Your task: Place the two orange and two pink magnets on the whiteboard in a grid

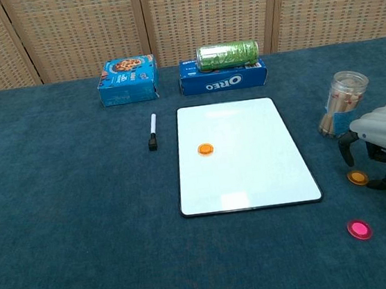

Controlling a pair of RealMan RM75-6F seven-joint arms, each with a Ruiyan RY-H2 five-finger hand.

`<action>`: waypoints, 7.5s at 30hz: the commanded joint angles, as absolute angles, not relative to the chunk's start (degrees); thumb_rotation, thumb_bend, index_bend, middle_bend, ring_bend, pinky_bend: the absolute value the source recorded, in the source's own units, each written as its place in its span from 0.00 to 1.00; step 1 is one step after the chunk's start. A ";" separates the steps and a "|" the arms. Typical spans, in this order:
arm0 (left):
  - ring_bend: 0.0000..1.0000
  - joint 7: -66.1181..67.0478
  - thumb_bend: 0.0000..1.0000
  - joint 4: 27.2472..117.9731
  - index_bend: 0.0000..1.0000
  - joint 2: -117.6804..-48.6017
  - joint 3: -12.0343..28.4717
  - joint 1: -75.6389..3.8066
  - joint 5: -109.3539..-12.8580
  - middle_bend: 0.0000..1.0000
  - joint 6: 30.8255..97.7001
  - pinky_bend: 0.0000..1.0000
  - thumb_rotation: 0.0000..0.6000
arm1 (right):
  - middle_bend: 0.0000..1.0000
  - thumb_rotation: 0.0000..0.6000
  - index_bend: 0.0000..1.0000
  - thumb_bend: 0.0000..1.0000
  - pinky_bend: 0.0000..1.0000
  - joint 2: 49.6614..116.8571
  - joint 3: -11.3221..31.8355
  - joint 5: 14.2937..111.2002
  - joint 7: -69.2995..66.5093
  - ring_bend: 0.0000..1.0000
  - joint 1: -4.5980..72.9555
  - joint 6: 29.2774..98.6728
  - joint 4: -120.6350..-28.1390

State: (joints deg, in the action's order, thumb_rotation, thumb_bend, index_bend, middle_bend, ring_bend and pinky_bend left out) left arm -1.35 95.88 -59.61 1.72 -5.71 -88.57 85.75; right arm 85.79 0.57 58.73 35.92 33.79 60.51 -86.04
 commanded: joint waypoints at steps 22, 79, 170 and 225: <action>0.00 -0.95 0.00 96.10 0.00 -59.64 1.72 -5.78 -88.20 0.00 85.40 0.00 1.00 | 0.97 1.00 0.52 0.34 1.00 86.88 1.16 59.08 34.75 0.94 33.13 58.45 -83.61; 0.00 -5.56 0.00 96.04 0.00 -57.82 2.02 -6.13 -87.68 0.00 84.63 0.00 1.00 | 0.97 1.00 0.39 0.35 1.00 97.47 14.78 34.55 56.68 0.94 54.50 63.51 -83.86; 0.00 -0.28 0.00 96.62 0.00 -59.80 0.94 -5.46 -89.45 0.00 85.73 0.00 1.00 | 0.97 1.00 0.39 0.35 1.00 80.11 -3.34 77.17 12.49 0.94 22.11 59.78 -77.08; 0.00 -2.99 0.00 96.33 0.00 -58.84 1.82 -6.31 -87.18 0.00 83.87 0.00 1.00 | 0.97 1.00 0.54 0.41 1.00 98.97 16.34 32.86 53.27 0.94 54.14 57.01 -89.36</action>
